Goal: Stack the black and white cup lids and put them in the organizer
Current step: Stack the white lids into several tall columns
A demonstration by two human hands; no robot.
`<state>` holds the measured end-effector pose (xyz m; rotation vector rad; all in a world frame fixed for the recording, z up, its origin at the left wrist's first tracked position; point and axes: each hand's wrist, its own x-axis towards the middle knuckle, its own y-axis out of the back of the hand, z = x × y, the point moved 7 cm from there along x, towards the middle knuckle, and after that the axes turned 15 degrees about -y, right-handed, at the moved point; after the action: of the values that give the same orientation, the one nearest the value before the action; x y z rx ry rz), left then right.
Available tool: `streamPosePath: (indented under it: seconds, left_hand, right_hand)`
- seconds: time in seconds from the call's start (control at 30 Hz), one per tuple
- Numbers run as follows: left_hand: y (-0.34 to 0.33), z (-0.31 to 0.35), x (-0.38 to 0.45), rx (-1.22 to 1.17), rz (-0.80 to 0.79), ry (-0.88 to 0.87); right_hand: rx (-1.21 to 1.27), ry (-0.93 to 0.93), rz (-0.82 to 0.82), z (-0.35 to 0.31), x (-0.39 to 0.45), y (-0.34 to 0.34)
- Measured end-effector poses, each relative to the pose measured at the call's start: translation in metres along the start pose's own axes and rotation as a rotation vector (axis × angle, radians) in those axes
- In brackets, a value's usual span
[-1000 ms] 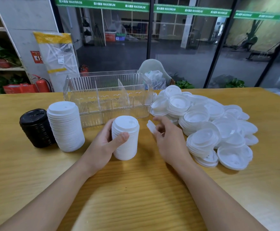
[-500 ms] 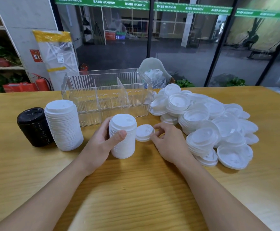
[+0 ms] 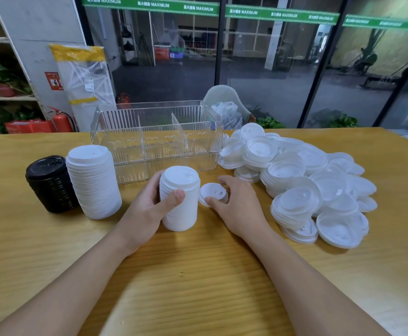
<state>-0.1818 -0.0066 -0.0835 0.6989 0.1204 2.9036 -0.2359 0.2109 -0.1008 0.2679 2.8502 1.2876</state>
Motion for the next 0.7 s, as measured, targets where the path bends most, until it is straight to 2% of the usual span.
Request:
streamPosePath:
  seconds: [0.1,0.23,0.27,0.33,0.43,0.7]
  left_hand:
    - [0.0,0.0,0.0,0.0,-0.002,-0.001]
    - [-0.001,0.0,0.001,-0.005,0.001,-0.006]
    - [-0.002,0.0,0.001,-0.004,-0.001,-0.006]
    - [-0.004,-0.001,0.001,0.006,-0.016,-0.013]
    - [-0.006,-0.002,0.002,0.007,-0.022,-0.03]
    - [-0.005,-0.005,0.003,0.05,-0.041,-0.047]
  right_hand:
    - [0.069,-0.007,0.01,0.0,-0.001,0.004]
    - [0.48,0.039,0.104,-0.011,-0.01,0.039]
    - [0.608,0.055,0.086,-0.015,-0.012,0.044]
    - [0.797,0.086,-0.063,-0.029,-0.02,0.041]
    - [0.738,0.224,-0.186,-0.05,-0.034,0.029]
    - [0.499,0.36,-0.171,-0.062,-0.044,0.031]
